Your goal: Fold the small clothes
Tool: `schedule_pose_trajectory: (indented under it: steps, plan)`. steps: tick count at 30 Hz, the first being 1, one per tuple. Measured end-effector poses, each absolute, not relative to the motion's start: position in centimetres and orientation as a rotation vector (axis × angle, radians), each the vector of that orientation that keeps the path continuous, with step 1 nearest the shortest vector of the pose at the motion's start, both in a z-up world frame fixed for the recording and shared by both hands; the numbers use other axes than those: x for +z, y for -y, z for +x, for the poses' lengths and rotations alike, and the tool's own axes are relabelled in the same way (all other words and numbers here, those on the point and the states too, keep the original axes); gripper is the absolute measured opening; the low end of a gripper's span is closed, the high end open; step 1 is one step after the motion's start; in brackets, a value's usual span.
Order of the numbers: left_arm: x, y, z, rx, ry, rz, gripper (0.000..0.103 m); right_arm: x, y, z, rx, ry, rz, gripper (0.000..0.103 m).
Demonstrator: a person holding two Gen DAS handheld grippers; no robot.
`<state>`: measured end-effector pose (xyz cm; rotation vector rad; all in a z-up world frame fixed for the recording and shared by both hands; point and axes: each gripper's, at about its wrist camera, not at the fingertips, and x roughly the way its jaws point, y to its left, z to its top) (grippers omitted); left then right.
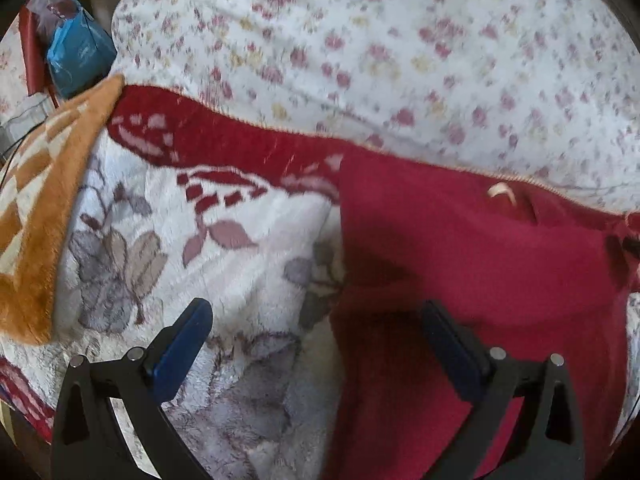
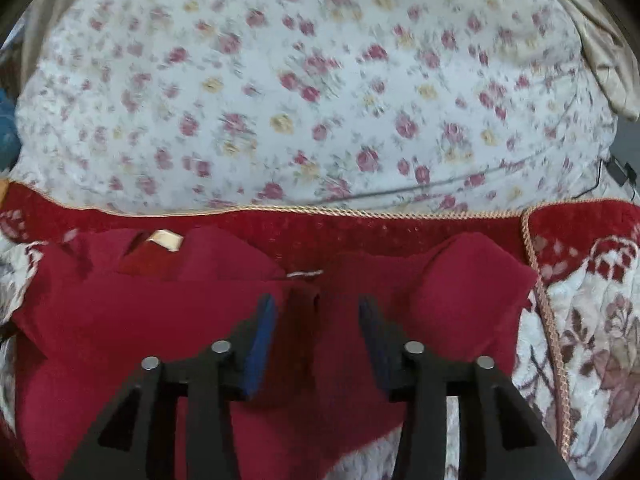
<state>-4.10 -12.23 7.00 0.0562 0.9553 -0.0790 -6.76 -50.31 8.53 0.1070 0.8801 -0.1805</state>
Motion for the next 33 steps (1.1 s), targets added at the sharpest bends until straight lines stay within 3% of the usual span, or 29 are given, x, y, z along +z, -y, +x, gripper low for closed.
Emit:
schedule_pose_trajectory:
  steps: [9,13,18,19,20,21,30,33]
  plan:
    - [6.3,9.0,-2.7,0.009,-1.004,-0.031,0.103,8.0,35.8,-3.6,0.276,-0.889,0.047,0.049]
    - [6.3,8.8,-3.9,-0.079,-1.013,-0.010,0.103,8.6,30.2,2.2,0.410,-0.868,0.066,0.073]
    - [3.7,9.9,-3.2,-0.094,-1.086,0.061,0.103,5.8,25.0,9.4,0.470,-0.975,0.001,0.075]
    - [3.4,10.0,-2.9,-0.095,-1.091,0.063,0.103,4.8,23.8,10.5,0.460,-1.007,-0.035,0.070]
    - [3.2,10.1,-2.6,-0.086,-1.092,0.075,0.103,3.9,23.4,11.3,0.460,-1.041,-0.057,0.056]
    - [3.1,10.0,-2.3,-0.069,-1.094,0.091,0.103,2.9,22.9,11.9,0.475,-1.083,-0.073,0.008]
    - [4.3,6.6,-1.6,-0.009,-1.070,-0.011,0.103,2.7,19.1,13.3,0.528,-1.029,-0.047,0.005]
    - [4.6,7.1,-1.7,-0.014,-1.058,0.002,0.103,3.8,20.3,12.1,0.517,-1.002,-0.024,0.012]
